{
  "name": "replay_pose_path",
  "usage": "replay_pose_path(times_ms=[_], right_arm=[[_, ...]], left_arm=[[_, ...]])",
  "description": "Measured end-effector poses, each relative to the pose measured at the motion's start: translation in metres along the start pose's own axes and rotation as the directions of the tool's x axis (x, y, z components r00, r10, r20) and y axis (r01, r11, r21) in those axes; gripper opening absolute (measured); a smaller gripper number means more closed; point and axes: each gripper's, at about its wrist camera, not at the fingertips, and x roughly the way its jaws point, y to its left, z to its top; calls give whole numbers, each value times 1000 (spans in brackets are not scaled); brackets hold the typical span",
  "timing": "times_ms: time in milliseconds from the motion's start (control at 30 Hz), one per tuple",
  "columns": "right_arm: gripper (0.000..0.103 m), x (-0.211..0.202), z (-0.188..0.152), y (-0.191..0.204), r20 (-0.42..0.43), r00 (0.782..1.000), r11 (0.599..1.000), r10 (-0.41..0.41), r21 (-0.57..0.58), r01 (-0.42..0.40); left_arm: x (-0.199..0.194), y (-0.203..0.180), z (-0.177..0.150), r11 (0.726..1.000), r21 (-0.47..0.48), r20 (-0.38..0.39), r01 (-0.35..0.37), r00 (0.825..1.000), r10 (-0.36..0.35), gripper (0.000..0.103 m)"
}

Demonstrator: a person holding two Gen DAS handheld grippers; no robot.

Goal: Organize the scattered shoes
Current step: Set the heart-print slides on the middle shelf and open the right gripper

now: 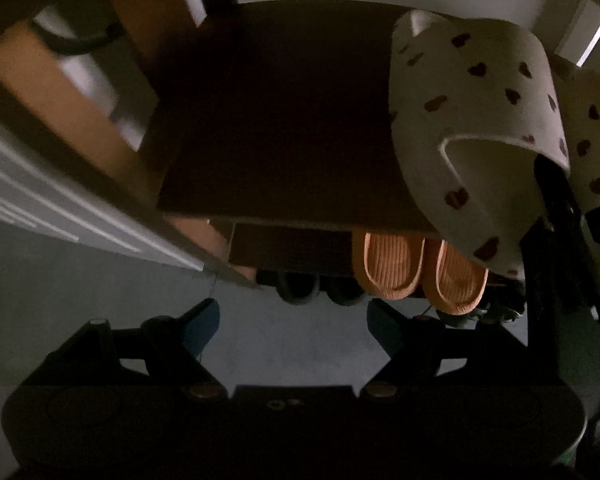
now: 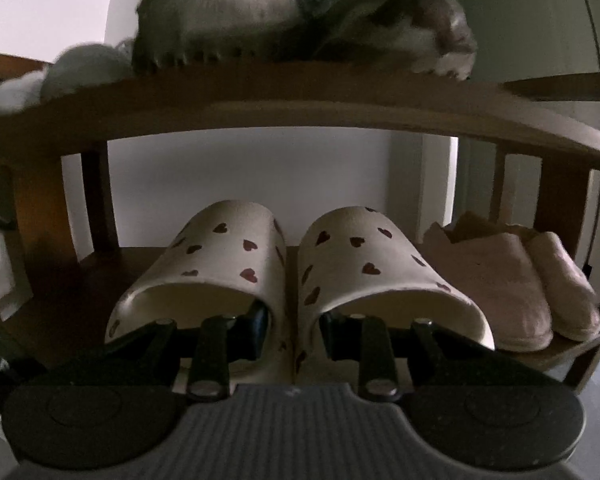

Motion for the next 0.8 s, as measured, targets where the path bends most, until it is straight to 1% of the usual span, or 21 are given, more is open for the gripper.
replay_pose_path(times_ms=[133,300,367,433,467,500,567,600,700,800], right_arm=[[32,23,-10,6,-31,1000,1000,-1,-9,0],[42,35,-13,7,-25,1000,999,7,34,-6],[44,37,-13,8,-21,1000,999,5,34,-4],[67,38,-13,7,-33,999,998,15,55,-13],[87,37,-10,7,-43,999,998,9,65,-6],[92,33,-9,7,-42,999,998,8,64,-6],[93,26,-6,8,-38,999,998,9,61,-6],[95,21,-6,7,-48,999,998,12,61,-9],[95,5,-7,4,-81,996,998,27,64,-22],[95,-16,-7,0,-72,997,997,39,66,-35]], left_arm=[[13,-5,3,1000,16,-14,10,1000,-10,81],[23,-6,4,1000,22,-4,10,1000,-10,81],[25,-6,1,1000,16,1,14,1000,-14,81],[24,-5,0,1000,19,10,11,1000,-12,81],[22,-5,0,1000,20,13,9,1000,-9,81],[21,-4,-3,1000,19,17,5,1000,-6,81],[17,-3,-9,1000,14,22,0,1000,-1,81],[16,-1,-13,1000,7,22,1,1000,-1,81],[8,1,-26,1000,-14,29,0,1000,0,81],[-2,2,-39,1000,-17,44,-4,999,5,81]])
